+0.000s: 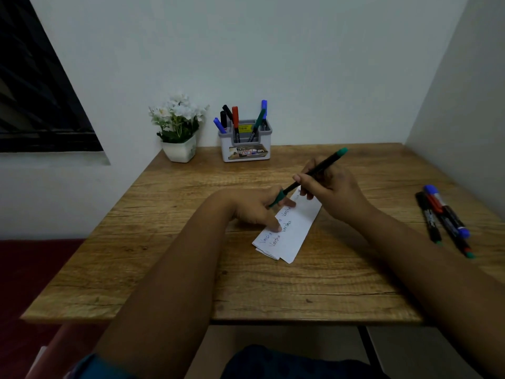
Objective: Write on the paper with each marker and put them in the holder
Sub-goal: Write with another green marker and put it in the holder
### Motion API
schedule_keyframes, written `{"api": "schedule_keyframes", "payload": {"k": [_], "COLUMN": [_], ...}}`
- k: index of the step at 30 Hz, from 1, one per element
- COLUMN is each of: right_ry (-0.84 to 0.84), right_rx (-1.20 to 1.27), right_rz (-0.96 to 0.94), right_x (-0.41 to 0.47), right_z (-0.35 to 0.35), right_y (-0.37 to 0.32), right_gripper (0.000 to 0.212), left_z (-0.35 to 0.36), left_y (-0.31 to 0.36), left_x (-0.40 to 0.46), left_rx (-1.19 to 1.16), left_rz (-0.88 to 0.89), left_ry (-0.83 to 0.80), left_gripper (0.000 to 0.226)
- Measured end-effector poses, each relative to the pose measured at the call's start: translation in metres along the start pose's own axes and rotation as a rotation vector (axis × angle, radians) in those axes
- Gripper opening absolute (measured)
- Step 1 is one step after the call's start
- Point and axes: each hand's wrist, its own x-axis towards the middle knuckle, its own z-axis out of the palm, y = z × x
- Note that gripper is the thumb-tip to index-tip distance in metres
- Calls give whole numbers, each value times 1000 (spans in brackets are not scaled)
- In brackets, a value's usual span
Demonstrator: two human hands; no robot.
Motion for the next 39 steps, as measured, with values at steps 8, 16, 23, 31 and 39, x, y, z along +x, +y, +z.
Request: {"api": "schedule_keyframes", "payload": {"k": [8, 16, 23, 31, 39], "right_ry": [10, -108, -165, -280, -364], "right_rx": [-178, -161, -220, 415, 1053], "right_rz": [-232, -168, -60, 334, 519], "right_x": [-3, -4, -6, -11, 16], "right_z": [7, 22, 28, -2, -38], "right_y": [-1, 10, 11, 2, 7], "right_gripper": [16, 13, 10, 31, 90], "left_z": [4, 5, 8, 2, 0], "left_y": [0, 1, 5, -7, -19], "left_x": [3, 5, 5, 1, 2], "left_rx": [-20, -3, 53, -15, -127], "left_rz": [-7, -14, 6, 24, 132], "left_ry": [-2, 24, 23, 55, 194], "left_gripper": [87, 74, 48, 79, 52]}}
